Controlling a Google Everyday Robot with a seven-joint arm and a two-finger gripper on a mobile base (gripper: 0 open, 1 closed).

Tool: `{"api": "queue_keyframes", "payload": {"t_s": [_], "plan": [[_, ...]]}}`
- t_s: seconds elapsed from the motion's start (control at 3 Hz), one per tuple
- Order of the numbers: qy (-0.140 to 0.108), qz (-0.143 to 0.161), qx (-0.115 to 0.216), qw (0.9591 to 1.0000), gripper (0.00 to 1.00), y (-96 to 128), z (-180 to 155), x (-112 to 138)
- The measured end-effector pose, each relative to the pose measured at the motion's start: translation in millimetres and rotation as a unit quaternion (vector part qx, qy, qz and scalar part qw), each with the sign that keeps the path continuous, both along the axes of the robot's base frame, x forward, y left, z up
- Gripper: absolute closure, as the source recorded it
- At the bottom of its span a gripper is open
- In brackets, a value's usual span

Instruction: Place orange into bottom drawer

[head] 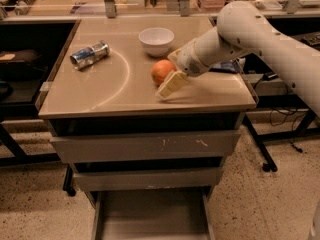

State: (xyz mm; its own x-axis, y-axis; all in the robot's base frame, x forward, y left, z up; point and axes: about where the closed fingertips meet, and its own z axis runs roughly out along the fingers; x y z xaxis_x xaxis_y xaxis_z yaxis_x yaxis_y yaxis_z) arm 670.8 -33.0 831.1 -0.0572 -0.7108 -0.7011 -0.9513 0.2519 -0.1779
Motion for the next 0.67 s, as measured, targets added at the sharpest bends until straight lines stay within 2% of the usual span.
{"api": "queue_keyframes", "payload": {"t_s": [0.67], "plan": [[0.0,0.0,0.0,1.0,0.62,0.1,0.0,0.0]]}}
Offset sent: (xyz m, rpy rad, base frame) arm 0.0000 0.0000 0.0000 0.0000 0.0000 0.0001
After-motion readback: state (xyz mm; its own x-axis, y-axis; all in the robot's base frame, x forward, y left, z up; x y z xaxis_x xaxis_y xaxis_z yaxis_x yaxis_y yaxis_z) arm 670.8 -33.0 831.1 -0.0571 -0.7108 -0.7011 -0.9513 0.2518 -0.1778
